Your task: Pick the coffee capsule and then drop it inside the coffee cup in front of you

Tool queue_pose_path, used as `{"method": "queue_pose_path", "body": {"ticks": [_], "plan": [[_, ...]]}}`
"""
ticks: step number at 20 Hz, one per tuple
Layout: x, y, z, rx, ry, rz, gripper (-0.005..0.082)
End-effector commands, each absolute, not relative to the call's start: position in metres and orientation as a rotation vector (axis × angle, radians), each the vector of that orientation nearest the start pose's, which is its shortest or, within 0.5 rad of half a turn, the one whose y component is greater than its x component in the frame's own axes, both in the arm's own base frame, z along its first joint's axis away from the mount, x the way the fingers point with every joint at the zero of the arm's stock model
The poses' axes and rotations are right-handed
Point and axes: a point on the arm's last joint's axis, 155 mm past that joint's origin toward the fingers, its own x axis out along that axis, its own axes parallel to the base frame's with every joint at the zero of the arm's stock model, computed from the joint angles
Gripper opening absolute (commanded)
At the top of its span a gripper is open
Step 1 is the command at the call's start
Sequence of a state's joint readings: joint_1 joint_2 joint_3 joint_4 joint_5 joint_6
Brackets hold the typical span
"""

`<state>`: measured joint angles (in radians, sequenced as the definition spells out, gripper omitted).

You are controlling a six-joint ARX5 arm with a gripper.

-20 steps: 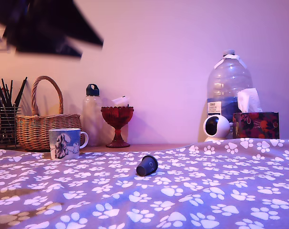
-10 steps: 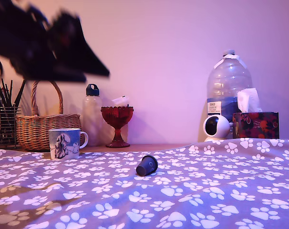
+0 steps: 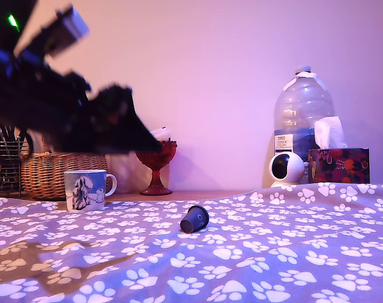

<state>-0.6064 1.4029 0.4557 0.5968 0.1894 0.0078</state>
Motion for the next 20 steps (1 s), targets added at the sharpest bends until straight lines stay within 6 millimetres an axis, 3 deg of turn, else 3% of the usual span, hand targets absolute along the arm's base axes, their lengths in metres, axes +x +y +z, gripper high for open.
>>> {"method": "queue_pose_path", "body": {"ticks": [1,20], "plan": [[0.310,-0.259,0.106,0.081,0.352,-0.795,0.0611],[0.368,-0.308,0.069,0.103,0.539,-0.820,0.0608]]}}
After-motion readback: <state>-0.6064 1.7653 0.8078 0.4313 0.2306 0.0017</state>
